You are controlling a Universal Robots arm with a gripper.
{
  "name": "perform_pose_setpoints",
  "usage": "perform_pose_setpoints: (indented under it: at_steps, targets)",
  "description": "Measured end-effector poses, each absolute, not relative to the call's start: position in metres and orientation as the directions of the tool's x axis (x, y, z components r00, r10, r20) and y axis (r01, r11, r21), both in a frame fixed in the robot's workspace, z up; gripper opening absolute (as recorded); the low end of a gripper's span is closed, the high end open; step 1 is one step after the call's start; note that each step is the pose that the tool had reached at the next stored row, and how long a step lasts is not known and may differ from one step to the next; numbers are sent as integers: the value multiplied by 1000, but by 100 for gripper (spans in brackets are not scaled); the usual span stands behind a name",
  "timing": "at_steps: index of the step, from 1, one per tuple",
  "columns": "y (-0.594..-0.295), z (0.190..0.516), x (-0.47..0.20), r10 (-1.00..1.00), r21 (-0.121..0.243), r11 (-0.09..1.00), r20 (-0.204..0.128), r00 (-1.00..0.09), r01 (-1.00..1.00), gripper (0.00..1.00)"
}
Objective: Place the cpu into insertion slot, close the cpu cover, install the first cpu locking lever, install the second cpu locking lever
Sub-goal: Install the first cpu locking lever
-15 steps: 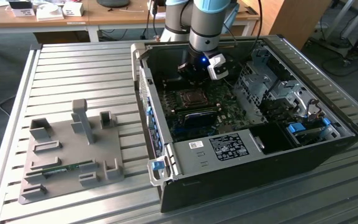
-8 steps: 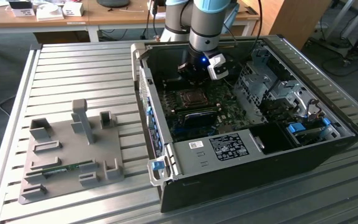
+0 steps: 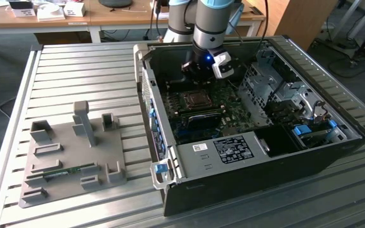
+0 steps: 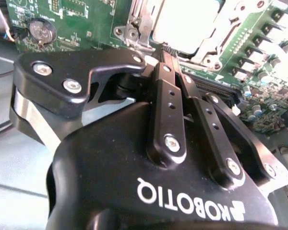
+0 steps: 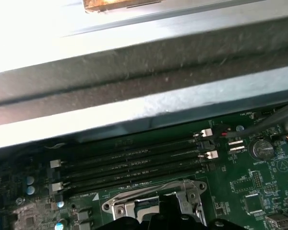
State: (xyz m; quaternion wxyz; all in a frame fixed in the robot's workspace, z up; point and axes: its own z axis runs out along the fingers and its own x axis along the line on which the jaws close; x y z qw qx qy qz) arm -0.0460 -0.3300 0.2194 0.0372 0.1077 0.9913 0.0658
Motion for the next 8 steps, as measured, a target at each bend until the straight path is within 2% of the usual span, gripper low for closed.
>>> perform_pose_setpoints:
  at_steps: [5, 8]
  targets:
    - [-330, 224, -46, 218, 137, 968, -54, -974, 209, 11]
    - [-330, 224, -46, 216, 117, 971, -50, -975, 209, 11]
